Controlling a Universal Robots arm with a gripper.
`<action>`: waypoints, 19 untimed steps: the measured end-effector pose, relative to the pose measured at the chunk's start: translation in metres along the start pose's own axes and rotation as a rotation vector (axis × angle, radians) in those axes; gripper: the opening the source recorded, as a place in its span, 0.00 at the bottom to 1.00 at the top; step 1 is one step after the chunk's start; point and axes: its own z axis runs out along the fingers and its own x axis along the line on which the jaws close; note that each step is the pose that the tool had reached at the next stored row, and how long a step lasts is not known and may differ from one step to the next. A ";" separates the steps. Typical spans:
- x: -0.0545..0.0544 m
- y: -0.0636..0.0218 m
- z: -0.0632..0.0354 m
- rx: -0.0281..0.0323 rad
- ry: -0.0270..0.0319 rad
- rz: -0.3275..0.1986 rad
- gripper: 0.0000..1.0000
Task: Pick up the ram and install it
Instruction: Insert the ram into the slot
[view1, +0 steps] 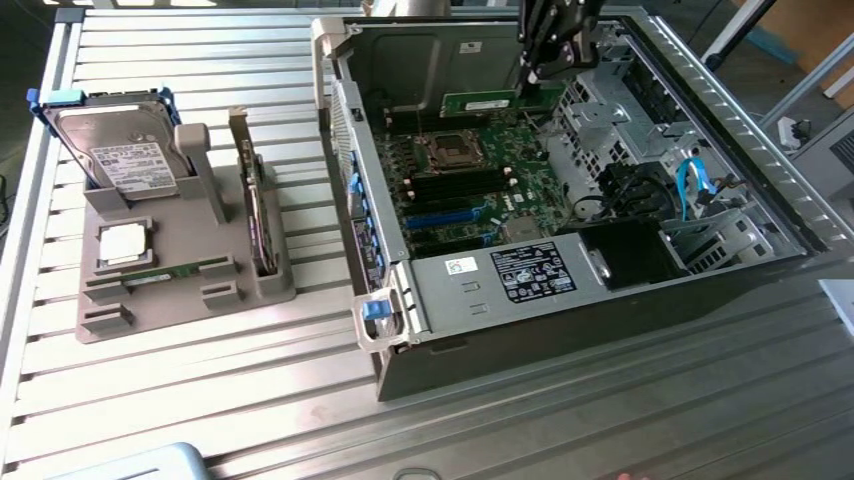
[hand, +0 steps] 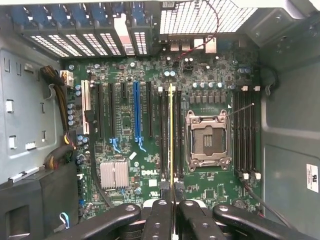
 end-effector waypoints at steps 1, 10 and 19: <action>0.000 0.0000 0.0014 0.0000 -0.0001 0.000 0.12; 0.000 -0.0002 0.0164 0.0001 -0.0003 0.004 0.12; 0.001 -0.0002 0.0296 0.0002 -0.0004 0.010 0.12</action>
